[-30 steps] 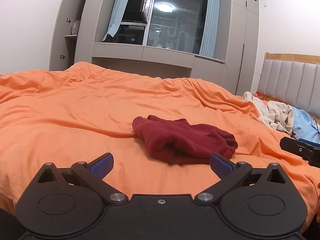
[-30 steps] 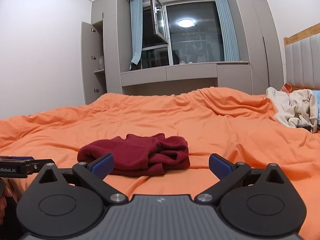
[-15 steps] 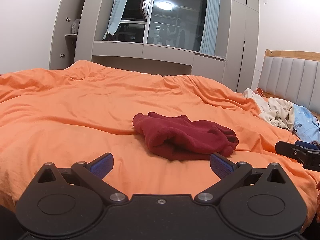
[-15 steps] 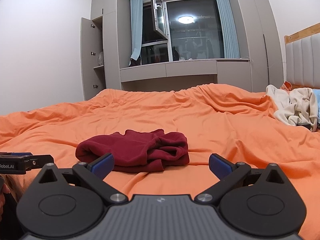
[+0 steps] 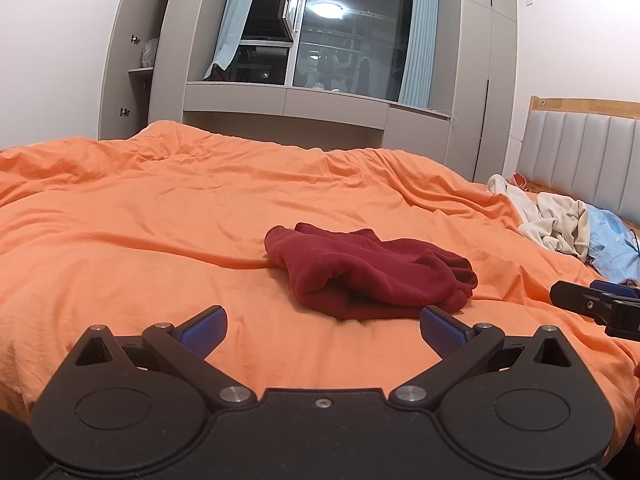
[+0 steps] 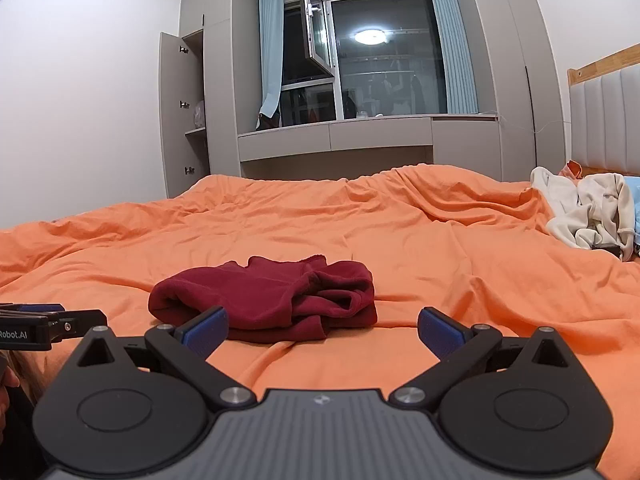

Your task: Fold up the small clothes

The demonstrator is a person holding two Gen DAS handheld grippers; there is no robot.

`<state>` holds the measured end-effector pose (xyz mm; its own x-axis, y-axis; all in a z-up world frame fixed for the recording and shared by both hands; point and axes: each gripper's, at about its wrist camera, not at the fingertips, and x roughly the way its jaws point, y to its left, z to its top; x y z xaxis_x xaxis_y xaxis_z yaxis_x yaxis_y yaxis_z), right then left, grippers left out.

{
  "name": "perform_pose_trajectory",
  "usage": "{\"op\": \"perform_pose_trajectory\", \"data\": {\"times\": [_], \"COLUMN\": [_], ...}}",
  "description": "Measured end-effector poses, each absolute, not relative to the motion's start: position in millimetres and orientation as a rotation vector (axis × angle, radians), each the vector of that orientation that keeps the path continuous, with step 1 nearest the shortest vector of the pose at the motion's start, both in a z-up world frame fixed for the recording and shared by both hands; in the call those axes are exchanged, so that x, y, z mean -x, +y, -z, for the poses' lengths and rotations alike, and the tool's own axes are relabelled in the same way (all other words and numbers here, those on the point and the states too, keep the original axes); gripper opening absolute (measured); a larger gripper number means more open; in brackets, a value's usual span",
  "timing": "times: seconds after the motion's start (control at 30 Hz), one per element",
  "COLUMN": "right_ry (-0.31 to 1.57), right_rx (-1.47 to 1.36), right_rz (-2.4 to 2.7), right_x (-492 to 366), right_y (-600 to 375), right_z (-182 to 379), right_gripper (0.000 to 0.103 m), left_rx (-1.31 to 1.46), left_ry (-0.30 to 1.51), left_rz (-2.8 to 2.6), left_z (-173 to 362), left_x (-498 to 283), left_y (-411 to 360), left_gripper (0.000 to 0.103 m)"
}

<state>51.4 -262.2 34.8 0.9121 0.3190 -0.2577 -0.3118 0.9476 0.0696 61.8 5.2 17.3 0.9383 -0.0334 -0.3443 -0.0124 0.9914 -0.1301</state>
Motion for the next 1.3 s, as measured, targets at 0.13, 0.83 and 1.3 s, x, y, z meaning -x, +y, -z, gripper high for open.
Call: {"op": "perform_pose_trajectory", "data": {"times": [0.13,0.83,1.3], "right_ry": [0.272,0.273,0.28], "right_rx": [-0.026,-0.025,-0.027], "right_rz": [-0.324,-0.324,-0.324], "right_x": [-51.2,-51.1,-50.4], "right_y": [-261.6,-261.1,-262.4], "right_z": [-34.6,-34.6,-30.7], "right_gripper": [0.103,0.103,0.103], "left_rx": [0.129,0.128,0.127], "left_ry": [0.353,0.355,0.356], "left_rz": [0.011,0.01,0.01], "left_z": [-16.9,-17.3,-18.1], "left_x": [-62.0,-62.4,-62.6], "left_y": [5.2,4.1,3.8], "left_gripper": [0.102,0.102,0.102]}}
